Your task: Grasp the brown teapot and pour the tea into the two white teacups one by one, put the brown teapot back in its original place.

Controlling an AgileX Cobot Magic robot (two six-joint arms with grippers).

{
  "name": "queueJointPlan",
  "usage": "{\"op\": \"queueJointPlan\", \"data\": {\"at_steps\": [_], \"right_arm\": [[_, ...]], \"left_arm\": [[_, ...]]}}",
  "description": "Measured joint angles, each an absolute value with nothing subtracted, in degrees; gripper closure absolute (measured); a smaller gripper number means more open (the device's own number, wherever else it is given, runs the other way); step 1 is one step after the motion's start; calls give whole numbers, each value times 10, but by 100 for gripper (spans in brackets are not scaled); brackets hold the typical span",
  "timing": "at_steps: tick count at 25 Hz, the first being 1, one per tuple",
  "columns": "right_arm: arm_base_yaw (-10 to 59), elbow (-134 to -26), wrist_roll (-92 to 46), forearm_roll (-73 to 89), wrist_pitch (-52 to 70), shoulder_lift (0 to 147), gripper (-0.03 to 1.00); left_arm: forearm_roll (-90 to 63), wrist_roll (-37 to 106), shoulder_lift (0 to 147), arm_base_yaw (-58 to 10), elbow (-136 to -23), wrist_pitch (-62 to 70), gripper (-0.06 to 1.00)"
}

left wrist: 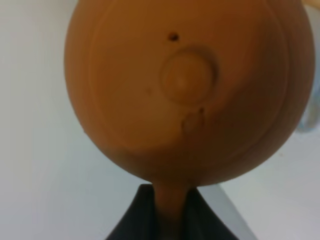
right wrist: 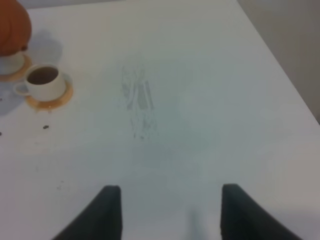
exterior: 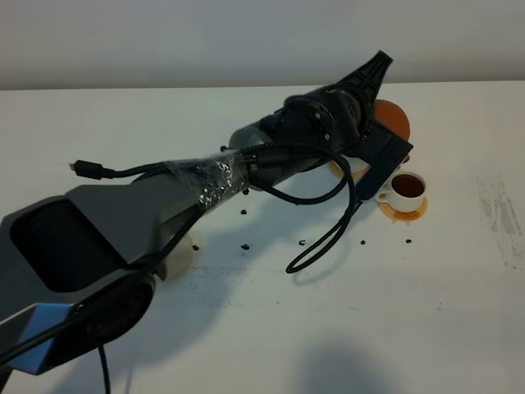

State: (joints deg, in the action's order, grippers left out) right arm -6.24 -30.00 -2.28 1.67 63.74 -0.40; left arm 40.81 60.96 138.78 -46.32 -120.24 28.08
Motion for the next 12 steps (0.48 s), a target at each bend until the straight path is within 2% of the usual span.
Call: {"op": "queueJointPlan", "data": {"at_steps": [12], "right_arm": [[-62,-300,-23,17,637,-4,53]], "left_arm": [[171,607,1311,-453,-1202,494,87]]}}
